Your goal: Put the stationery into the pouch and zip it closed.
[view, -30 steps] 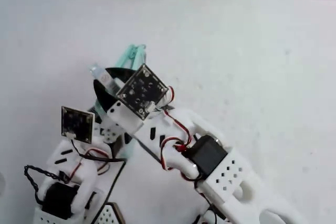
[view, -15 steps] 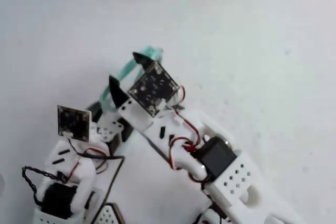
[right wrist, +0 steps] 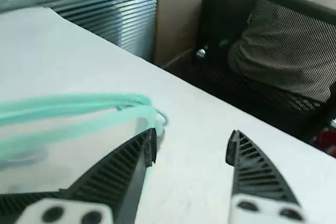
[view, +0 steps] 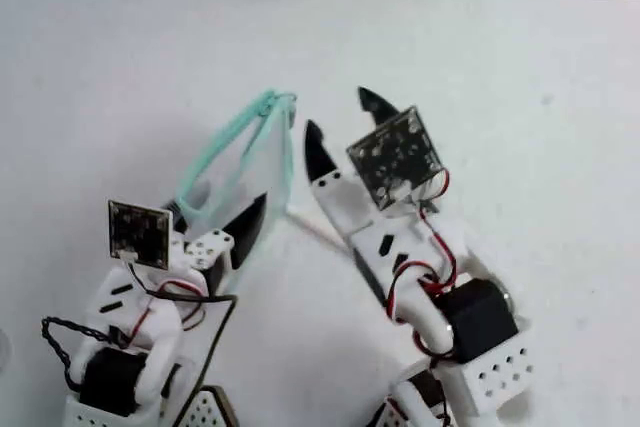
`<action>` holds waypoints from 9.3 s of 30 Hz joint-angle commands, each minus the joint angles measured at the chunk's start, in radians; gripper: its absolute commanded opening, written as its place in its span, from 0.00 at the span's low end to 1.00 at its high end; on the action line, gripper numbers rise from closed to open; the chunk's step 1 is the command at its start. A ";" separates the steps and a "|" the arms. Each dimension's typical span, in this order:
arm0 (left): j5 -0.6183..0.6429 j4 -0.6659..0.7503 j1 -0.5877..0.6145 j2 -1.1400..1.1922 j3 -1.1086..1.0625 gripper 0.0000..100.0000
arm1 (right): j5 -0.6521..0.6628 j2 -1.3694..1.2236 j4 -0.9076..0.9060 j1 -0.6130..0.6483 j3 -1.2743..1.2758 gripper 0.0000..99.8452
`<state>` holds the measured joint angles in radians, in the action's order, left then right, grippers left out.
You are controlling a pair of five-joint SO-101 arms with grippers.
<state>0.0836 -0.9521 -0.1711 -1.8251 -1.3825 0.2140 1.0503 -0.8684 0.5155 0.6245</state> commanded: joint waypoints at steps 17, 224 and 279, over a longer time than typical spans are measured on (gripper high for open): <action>0.002 0.060 0.116 -0.002 0.008 0.21 | 0.163 -0.647 0.042 0.047 0.161 0.21; -0.255 0.018 -0.225 -0.004 -0.043 0.02 | 0.097 0.240 -0.050 0.351 0.080 0.02; -0.250 0.023 -0.225 -0.004 -0.048 0.02 | 0.032 -0.390 -0.369 0.220 -0.543 0.02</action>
<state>-0.1603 -0.9413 -0.3859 -1.8313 -1.4285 0.2478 0.6360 -1.1861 0.6997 0.1212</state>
